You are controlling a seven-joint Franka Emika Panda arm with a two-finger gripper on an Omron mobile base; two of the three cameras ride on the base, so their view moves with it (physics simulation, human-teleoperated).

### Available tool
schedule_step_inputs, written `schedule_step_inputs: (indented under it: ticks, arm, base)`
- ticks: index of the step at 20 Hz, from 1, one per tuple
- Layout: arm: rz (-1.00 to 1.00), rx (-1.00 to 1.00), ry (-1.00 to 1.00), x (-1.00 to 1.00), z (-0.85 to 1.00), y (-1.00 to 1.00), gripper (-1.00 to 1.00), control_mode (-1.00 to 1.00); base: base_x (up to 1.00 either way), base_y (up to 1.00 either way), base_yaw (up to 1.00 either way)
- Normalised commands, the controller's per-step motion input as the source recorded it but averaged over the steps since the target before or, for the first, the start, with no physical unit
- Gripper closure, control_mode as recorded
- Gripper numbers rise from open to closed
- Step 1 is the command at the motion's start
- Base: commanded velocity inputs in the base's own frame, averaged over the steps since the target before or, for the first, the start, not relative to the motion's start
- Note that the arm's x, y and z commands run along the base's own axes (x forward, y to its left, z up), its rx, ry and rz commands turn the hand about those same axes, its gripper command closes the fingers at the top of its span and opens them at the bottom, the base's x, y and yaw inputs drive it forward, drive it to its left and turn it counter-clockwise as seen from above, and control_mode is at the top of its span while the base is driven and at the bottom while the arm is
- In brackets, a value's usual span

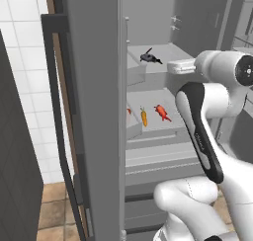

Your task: Place one carrot and one fish in each tupperware on the nearby counter, to pack two identical lunches.

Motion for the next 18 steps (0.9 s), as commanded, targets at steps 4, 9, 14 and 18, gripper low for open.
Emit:
schedule_step_inputs:
  ticks: [4, 9, 14, 18]
  arm:
    - [-0.01, 0.0, 0.44, 0.15, -0.01, 0.0, -1.0, -1.0]
    - [0.0, -0.01, 0.12, 0.07, -0.18, 0.0, -1.0, -1.0]
    - [0.0, 0.0, 0.0, 0.13, -0.21, 0.0, -1.0, -1.0]
    - [0.0, 0.0, 0.0, 0.44, -0.2, 0.0, -1.0, -1.0]
  base:
    - [0.0, 0.0, 0.0]
    - [0.0, 0.0, 0.0]
    - [0.0, 0.0, 0.0]
    - [0.0, 0.0, 0.0]
